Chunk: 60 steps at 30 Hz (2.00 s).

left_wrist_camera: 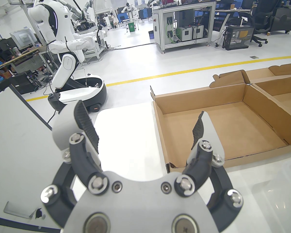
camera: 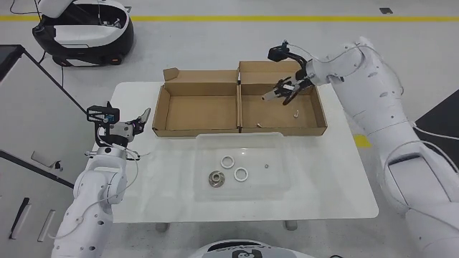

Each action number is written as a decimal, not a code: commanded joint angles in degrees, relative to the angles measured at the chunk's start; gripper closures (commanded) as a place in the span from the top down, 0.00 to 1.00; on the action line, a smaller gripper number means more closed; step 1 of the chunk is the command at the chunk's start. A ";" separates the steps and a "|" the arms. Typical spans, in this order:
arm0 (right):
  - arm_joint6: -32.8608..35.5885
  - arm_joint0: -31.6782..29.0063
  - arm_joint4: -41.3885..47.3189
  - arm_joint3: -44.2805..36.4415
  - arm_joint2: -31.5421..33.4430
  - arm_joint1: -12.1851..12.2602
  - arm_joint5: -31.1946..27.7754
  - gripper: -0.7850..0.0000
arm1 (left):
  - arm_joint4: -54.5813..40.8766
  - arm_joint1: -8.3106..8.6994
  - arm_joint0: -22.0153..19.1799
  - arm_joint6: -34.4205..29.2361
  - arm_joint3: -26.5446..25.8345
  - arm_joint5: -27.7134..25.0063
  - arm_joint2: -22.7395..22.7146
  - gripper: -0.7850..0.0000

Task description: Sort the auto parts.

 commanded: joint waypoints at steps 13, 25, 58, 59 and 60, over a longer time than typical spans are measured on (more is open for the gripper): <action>4.71 -13.40 -0.07 -33.41 2.29 8.92 4.73 1.00 | 0.00 0.00 0.00 0.00 0.00 0.00 0.00 1.00; 4.71 -7.11 2.35 -36.99 -8.70 13.42 6.75 1.00 | 0.00 0.00 0.00 0.00 0.00 0.00 0.00 1.00; 4.71 7.55 -0.29 -36.09 -36.56 10.15 6.52 1.00 | 0.00 0.00 0.00 0.00 0.00 0.00 0.00 1.00; 4.71 8.12 -0.10 -35.57 -37.68 9.67 6.53 1.00 | 0.00 0.00 0.00 0.00 0.00 0.00 0.00 1.00; 4.71 8.62 0.13 -34.95 -38.77 9.18 6.50 1.00 | 0.00 0.00 0.00 0.00 0.00 0.00 0.00 1.00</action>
